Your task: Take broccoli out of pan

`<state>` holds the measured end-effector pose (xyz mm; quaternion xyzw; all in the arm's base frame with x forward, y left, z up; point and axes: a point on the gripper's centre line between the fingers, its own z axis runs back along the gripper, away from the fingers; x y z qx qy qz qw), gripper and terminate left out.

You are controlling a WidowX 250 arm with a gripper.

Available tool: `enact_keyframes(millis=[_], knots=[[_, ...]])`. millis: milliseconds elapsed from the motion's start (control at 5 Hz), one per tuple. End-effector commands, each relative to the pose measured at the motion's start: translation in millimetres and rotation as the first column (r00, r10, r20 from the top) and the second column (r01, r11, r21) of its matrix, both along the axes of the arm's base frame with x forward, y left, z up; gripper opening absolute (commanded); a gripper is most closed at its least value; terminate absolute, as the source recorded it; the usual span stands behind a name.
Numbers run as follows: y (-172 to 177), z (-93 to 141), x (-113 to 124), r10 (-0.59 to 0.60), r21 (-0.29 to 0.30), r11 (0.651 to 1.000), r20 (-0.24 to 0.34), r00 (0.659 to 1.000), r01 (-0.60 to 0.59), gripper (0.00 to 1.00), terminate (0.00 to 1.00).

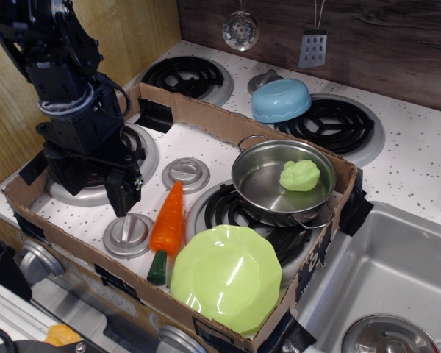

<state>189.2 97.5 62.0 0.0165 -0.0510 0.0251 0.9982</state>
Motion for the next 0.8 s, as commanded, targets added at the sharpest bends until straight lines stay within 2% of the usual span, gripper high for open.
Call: enact_keyframes(millis=[0, 200, 600], knots=[[0.0, 0.0, 0.0, 0.000, 0.000, 1.000, 0.000, 1.000, 0.000, 1.00, 0.00], [-7.7, 15.9, 11.4, -0.057, 0.021, 0.998, -0.005, 0.998, 0.057, 1.00, 0.00], [-39.9, 37.0, 31.8, -0.051, 0.045, 0.998, -0.045, 0.998, 0.053, 1.00, 0.00]])
